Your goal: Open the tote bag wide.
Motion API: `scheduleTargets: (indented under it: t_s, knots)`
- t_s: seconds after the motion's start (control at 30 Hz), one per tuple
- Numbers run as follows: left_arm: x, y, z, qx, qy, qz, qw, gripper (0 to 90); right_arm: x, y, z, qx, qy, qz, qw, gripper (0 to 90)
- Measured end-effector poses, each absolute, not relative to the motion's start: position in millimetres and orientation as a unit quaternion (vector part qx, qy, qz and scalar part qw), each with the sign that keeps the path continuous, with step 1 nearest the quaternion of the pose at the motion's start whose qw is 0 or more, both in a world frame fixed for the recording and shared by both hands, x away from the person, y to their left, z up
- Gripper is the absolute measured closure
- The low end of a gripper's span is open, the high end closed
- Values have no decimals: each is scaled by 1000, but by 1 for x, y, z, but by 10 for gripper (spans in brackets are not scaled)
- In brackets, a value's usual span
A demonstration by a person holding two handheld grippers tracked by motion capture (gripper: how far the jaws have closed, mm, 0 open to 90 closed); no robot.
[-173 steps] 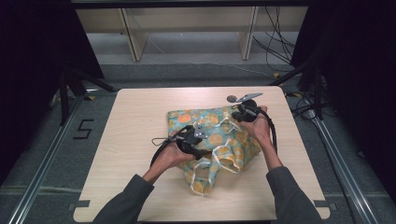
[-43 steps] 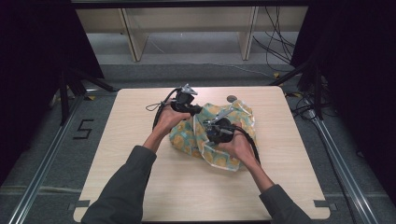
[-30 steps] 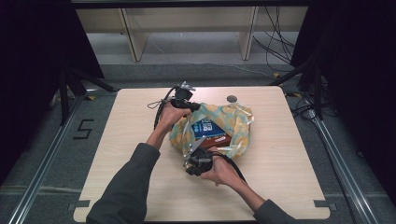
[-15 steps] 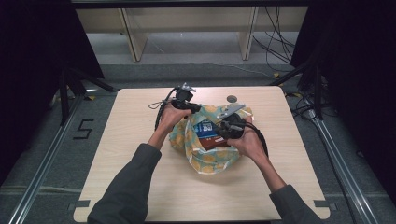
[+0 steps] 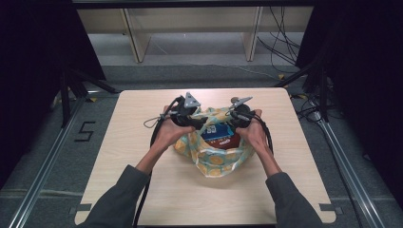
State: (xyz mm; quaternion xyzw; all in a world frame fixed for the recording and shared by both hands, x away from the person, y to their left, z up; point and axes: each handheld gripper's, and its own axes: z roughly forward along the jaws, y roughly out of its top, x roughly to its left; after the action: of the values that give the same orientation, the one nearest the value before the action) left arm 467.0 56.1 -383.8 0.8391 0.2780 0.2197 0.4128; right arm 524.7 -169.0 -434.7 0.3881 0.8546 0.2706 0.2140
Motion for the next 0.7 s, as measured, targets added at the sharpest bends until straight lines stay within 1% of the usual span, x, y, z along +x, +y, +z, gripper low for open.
scheduleTargets:
  t_s: [0.07, 0.13, 0.17, 0.2, 0.23, 0.3, 0.33, 0.37, 0.47, 0.53, 0.6, 0.67, 0.7]
  knots:
    - [456, 46, -388, 850, 251, 210, 412, 482, 530, -170, -434, 397, 851, 269, 214, 900]
    - [455, 32, -400, 868, 241, 153, 407, 515, 536, -169, -434, 399, 851, 263, 217, 900]
    - [455, 32, -400, 868, 241, 153, 407, 537, 539, -169, -434, 401, 850, 261, 219, 900]
    - [461, 25, -412, 880, 243, 160, 375, 571, 539, -168, -434, 411, 846, 261, 218, 900]
    - [466, 24, -419, 890, 237, 165, 353, 625, 541, -169, -434, 406, 848, 257, 224, 900]
    - [476, 30, -433, 892, 262, 148, 338, 749, 543, -171, -434, 408, 847, 254, 225, 900]
    - [480, 35, -438, 895, 263, 146, 330, 814, 543, -172, -433, 413, 846, 253, 223, 900]
    - [479, 39, -442, 895, 270, 142, 325, 849, 543, -173, -433, 416, 844, 255, 222, 900]
    - [477, 57, -452, 906, 263, 139, 300, 868, 544, -177, -434, 420, 843, 257, 216, 900]
    - [475, 63, -453, 904, 268, 135, 304, 872, 545, -178, -434, 416, 845, 259, 215, 900]
    - [471, 78, -453, 915, 261, 142, 272, 873, 544, -176, -433, 406, 850, 261, 212, 900]
    - [470, 82, -455, 920, 257, 139, 263, 873, 543, -175, -433, 402, 851, 261, 213, 900]
    - [467, 93, -459, 924, 257, 126, 255, 874, 541, -174, -430, 409, 848, 263, 211, 900]
